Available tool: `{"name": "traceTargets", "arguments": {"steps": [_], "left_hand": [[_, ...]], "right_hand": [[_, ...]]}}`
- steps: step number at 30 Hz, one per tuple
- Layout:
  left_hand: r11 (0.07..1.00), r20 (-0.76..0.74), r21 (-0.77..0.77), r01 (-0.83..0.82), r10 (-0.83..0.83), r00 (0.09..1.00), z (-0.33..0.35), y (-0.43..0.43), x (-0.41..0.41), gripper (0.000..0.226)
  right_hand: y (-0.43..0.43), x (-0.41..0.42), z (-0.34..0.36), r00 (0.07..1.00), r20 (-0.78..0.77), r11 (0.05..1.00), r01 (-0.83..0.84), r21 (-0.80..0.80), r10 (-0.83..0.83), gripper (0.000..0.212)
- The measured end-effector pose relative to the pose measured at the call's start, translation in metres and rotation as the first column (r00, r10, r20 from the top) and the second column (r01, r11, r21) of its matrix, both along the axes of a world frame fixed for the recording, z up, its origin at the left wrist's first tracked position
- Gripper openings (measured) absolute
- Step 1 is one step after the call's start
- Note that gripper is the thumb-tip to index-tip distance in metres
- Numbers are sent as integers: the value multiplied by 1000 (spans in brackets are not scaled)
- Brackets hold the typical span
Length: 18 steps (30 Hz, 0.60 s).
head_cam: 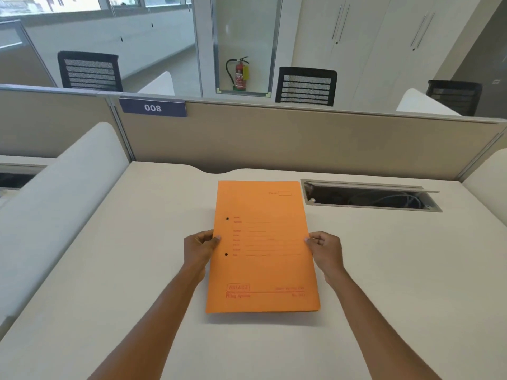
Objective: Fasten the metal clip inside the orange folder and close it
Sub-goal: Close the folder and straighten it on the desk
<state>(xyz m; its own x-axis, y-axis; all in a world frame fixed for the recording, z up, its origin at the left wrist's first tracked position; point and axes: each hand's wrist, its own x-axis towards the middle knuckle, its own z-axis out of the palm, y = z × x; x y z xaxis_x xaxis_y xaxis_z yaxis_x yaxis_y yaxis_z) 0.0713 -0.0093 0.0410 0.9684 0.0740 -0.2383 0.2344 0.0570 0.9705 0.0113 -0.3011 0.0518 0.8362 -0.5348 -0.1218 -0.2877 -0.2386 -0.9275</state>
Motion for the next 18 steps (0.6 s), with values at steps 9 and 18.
{"name": "traceTargets", "arguments": {"steps": [9,18], "left_hand": [[931,-14,365,-11,17,1000,-13,9,86,25],[827,19,562,15,-31,999,-25,6,109,21]], "right_hand": [[24,87,-13,989,-140,974,-79,-211,50,10],[26,125,-24,966,-256,931,-133,-341,44,14]]}}
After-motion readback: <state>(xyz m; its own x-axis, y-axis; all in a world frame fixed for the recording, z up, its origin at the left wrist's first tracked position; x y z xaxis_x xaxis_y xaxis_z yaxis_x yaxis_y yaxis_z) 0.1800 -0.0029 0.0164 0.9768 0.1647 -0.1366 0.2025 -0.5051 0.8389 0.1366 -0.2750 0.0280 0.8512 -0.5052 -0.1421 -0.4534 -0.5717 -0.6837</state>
